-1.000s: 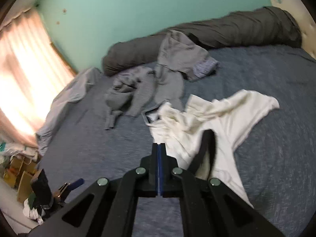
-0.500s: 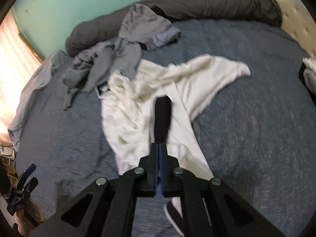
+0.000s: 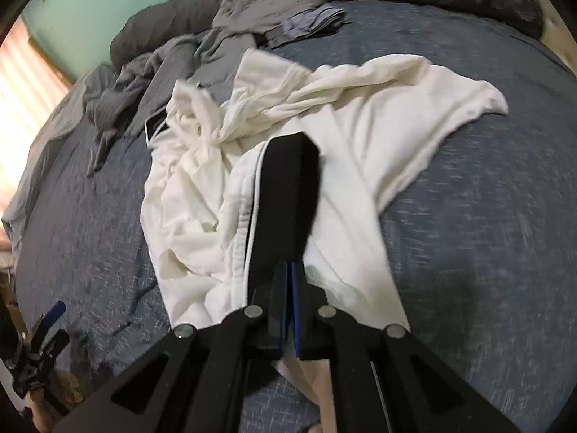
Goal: Fold clothes
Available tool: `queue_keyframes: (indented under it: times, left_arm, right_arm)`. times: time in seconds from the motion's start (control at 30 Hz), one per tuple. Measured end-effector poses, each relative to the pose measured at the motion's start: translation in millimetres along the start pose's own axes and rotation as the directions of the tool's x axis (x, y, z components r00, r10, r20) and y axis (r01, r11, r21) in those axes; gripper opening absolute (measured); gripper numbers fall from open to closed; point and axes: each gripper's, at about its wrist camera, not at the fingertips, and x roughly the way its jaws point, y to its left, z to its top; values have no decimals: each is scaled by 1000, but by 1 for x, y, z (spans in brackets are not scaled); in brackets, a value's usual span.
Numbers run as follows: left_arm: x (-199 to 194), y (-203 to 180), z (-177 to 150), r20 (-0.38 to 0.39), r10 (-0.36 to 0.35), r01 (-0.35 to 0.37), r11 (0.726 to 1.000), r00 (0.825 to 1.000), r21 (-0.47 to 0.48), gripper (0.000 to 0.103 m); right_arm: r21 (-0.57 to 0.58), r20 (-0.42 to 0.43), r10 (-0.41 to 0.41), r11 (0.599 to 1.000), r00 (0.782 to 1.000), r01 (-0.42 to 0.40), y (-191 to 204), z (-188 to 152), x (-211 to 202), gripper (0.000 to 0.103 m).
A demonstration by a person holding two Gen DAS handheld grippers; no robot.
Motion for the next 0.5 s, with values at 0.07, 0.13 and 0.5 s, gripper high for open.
queue_keyframes:
  times: [0.07, 0.13, 0.5]
  left_arm:
    - [0, 0, 2, 5, -6, 6, 1000, 1000, -3, 103]
    - [0, 0, 5, 9, -11, 11, 1000, 1000, -5, 103]
    - [-1, 5, 8, 15, -9, 10, 1000, 1000, -9, 103]
  right_arm:
    - [0, 11, 47, 999, 999, -47, 4, 2, 3, 2]
    - [-13, 28, 99, 995, 995, -98, 11, 5, 4, 2]
    - [175, 116, 49, 982, 992, -69, -21, -1, -12, 45]
